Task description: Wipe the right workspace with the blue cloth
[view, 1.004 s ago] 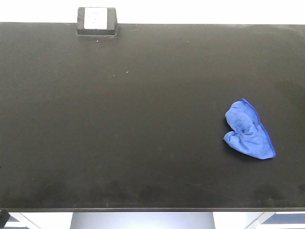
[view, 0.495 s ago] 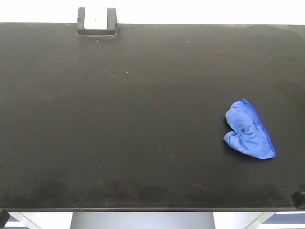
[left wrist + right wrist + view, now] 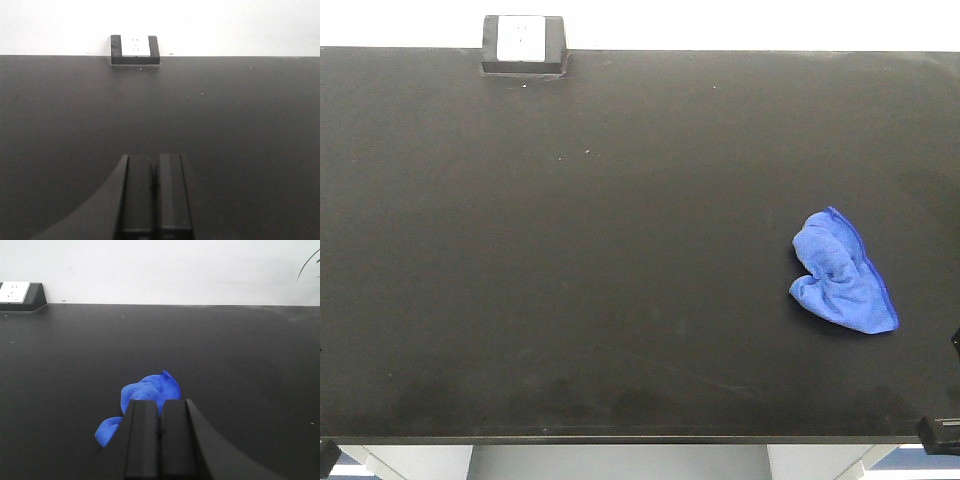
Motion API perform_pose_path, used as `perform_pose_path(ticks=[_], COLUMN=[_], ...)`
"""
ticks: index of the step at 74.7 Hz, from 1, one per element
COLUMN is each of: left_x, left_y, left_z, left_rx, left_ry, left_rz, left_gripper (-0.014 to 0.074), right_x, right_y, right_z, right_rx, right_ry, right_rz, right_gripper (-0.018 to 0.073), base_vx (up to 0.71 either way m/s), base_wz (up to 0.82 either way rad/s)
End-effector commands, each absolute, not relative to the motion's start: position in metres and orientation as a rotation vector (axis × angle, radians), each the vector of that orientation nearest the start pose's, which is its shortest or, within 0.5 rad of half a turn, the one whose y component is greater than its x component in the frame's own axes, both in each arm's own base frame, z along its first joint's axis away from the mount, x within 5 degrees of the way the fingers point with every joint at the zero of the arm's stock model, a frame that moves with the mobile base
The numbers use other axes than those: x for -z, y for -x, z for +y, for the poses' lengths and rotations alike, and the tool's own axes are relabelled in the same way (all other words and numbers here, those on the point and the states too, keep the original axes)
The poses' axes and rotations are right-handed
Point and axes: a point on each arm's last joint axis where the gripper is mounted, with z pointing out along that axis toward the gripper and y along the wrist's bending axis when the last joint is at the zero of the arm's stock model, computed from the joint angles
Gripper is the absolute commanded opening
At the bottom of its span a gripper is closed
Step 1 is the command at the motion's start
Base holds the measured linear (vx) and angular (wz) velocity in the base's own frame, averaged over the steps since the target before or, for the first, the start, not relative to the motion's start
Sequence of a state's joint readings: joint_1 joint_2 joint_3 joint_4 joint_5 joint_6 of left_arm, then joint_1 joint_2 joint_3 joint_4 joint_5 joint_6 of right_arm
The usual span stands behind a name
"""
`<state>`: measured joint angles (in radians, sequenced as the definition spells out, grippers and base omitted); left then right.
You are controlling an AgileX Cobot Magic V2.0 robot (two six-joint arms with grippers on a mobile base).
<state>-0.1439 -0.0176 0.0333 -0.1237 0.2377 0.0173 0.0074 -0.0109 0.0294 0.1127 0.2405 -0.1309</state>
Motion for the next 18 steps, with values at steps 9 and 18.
perform_pose_path(ticks=[9, 18], left_x=[-0.1973, -0.1973], left_y=[-0.0544, -0.0544], left_z=[-0.0101, -0.0101], left_rx=[0.219, 0.219], left_ry=[-0.046, -0.046], left_rz=[1.632, 1.632], left_gripper=[-0.0006, -0.0006], right_x=[-0.1839, -0.1839], right_y=[-0.0563, -0.0563], right_z=[0.0018, 0.0018], right_rx=[0.001, 0.001], right_ry=[0.035, 0.035], right_rz=[1.673, 1.673], right_gripper=[-0.0008, -0.0008], base_vx=[0.0, 0.0], base_wz=[0.0, 0.0])
